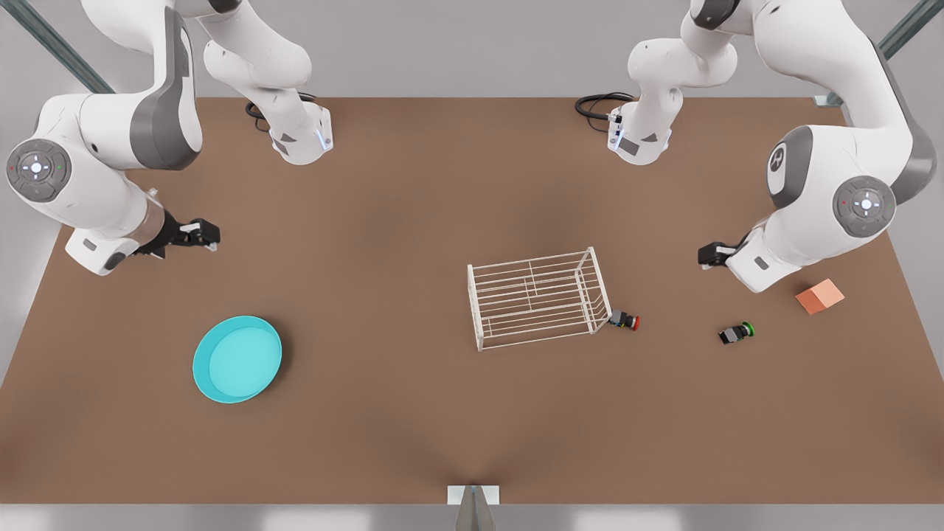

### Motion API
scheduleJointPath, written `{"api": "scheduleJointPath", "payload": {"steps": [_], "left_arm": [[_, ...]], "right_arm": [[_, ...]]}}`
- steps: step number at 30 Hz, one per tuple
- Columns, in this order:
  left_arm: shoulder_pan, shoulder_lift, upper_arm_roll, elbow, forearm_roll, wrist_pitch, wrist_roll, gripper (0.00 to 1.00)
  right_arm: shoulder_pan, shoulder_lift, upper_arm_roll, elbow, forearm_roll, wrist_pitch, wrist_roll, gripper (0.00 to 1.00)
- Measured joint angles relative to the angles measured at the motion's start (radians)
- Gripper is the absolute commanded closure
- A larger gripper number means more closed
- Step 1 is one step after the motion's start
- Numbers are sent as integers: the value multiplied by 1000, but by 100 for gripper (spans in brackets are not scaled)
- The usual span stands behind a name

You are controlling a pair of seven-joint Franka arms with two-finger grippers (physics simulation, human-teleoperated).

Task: Place the plate on the shelf with right arm and place the red button switch in the plate with left arm

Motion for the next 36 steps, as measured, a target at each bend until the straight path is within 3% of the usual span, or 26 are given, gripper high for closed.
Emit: {"api": "scheduleJointPath", "payload": {"steps": [3,7,13,23,36], "left_arm": [[2,0,0,0,0,5,-5,0],[3,0,-1,0,-1,8,-10,0],[2,0,-1,1,0,-5,-15,0],[21,7,-3,36,-3,-72,-20,0],[20,9,-4,27,-5,-94,-22,0]], "right_arm": [[0,50,-17,23,-2,12,-7,0],[-70,362,-21,243,-4,58,-28,0],[-165,563,-25,261,5,254,-87,0],[-255,691,-24,174,67,541,-187,0],[-282,763,-22,106,142,666,-265,0]]}}
